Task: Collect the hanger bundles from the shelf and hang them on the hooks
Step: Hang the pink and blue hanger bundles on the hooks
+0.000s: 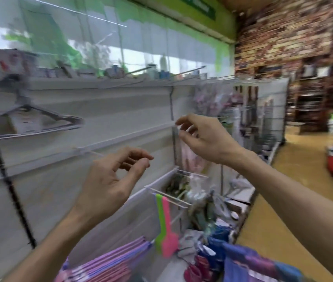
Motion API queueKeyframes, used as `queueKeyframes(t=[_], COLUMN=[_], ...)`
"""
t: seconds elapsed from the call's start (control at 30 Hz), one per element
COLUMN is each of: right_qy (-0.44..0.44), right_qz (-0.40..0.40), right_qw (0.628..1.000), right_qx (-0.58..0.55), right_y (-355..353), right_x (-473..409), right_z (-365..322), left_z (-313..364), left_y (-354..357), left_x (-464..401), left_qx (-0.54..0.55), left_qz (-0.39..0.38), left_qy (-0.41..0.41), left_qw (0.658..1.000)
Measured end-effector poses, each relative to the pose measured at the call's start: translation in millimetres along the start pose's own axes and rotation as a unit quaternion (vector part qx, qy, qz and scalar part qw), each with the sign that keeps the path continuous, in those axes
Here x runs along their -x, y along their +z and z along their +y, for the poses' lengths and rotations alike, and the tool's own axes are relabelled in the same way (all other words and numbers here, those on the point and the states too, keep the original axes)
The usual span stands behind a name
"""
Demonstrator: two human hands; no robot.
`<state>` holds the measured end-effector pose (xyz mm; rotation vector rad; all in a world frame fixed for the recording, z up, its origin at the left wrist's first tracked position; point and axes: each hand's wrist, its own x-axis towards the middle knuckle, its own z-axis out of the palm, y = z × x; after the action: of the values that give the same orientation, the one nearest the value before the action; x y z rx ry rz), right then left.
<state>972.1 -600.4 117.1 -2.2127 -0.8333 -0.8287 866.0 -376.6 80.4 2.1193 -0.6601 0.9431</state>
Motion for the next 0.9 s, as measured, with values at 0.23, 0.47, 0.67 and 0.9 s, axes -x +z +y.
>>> queueKeyframes(t=[0.23,0.47,0.67,0.9], right_qy=[0.094,0.164,0.245,0.328], right_qz=[0.002,0.019,0.016,0.015], right_qw=[0.992,0.977,0.954,0.924], right_qx=[0.086,0.137,0.172,0.196], right_y=[-93,-129,-130,-133], right_x=[56,89,112,112], right_z=[99,176,263,386], left_z=[31,29,2,-48], left_y=[128,226,314,443], left_x=[-44,-71,-96,-157], left_qx=[0.108,0.146,0.179,0.201], left_qz=[-0.062,-0.137,-0.198,-0.250], left_qy=[0.048,0.082,0.089,0.101], left_qw=[0.991,0.976,0.960,0.942])
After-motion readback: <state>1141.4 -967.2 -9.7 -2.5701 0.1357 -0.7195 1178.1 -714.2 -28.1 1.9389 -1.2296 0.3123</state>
